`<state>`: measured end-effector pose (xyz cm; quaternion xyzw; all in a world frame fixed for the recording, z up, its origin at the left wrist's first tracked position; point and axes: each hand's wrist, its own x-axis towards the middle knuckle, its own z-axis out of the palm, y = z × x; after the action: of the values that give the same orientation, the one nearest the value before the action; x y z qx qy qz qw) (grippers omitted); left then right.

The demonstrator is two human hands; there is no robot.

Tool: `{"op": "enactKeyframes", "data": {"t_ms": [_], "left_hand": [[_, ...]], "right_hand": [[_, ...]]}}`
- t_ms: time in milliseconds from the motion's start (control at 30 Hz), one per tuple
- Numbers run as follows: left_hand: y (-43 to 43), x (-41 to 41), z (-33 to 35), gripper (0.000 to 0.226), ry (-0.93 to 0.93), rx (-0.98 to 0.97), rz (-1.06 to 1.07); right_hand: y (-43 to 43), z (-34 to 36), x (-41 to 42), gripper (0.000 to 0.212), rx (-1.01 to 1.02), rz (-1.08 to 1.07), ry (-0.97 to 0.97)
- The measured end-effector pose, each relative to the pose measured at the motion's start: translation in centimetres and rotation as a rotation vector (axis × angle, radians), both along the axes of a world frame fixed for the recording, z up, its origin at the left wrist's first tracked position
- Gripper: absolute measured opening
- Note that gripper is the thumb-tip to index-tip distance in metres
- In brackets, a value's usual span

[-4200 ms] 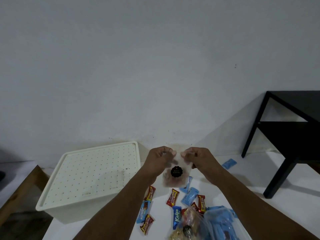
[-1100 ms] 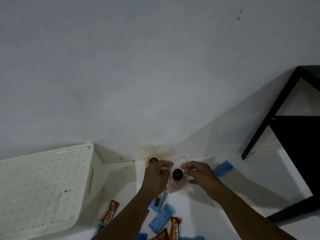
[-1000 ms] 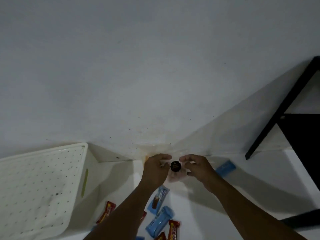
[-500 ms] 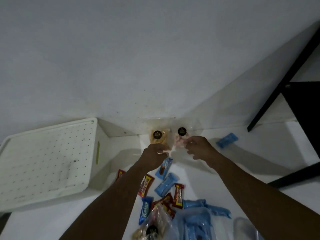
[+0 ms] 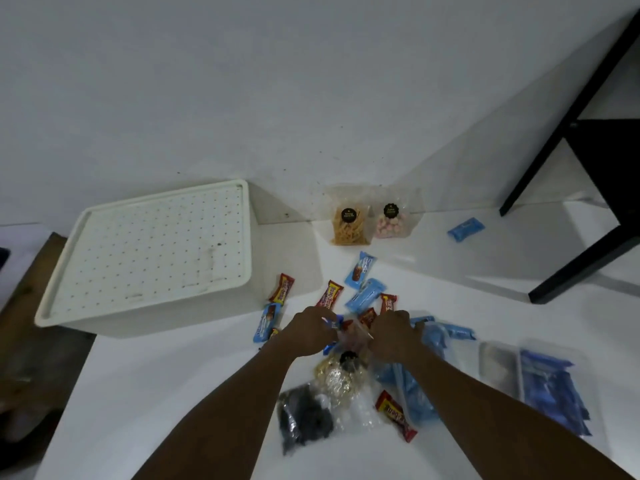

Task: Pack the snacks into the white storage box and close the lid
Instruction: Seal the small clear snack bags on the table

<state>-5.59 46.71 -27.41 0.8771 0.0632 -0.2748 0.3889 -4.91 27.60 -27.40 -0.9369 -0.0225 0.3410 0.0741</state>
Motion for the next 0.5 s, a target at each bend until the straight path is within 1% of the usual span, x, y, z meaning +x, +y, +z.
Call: {"op": "enactKeyframes", "data": {"t_ms": [67,133,167,200,233,267,300,333,400,467,500], "left_hand": [[0.8,-0.4,0.5,0.04,-0.024,0.013,0.008],[1.5,-0.2,1.0,0.048,-0.063,-0.03,0.036],[1.8,-0.1,1.4,0.051,-0.076,-0.072,0.071],[2.0,0.0,2.3,0.05,-0.081,-0.117,0.104],[2.2,0.2,3.1,0.045,-0.096,-0.166,0.117],[2.4,0.4,4.0,0.037,-0.115,-0.195,0.11],[2.6,0.6,4.9,0.028,-0.144,-0.224,0.094],[2.8,0.8,6.0,0.02,-0.172,-0.247,0.093],[3.2,1.4,7.9,0.007,-0.22,-0.315,0.129],[3.5,1.9,9.8,0.004,-0.237,-0.388,0.173],[3.6,2.1,10.8,0.004,-0.24,-0.43,0.191]], "right_hand": [[0.8,0.6,-0.6,0.03,0.072,-0.054,-0.068],[1.4,1.3,-0.5,0.012,0.262,-0.088,-0.083],[1.7,2.0,-0.3,0.013,0.367,-0.086,-0.061],[1.8,2.7,0.0,0.022,0.464,-0.082,-0.053],[1.9,3.9,0.3,0.025,0.537,-0.088,-0.062],[2.0,4.8,0.6,0.019,0.594,-0.106,-0.086],[2.1,6.3,0.8,0.012,0.607,-0.111,-0.103],[2.0,7.2,1.2,0.008,0.64,-0.121,-0.123],[1.8,9.4,1.8,0.013,0.729,-0.198,-0.144],[1.1,11.5,2.3,0.005,0.846,-0.293,-0.156],[0.9,12.8,2.4,0.013,0.893,-0.334,-0.156]]}}
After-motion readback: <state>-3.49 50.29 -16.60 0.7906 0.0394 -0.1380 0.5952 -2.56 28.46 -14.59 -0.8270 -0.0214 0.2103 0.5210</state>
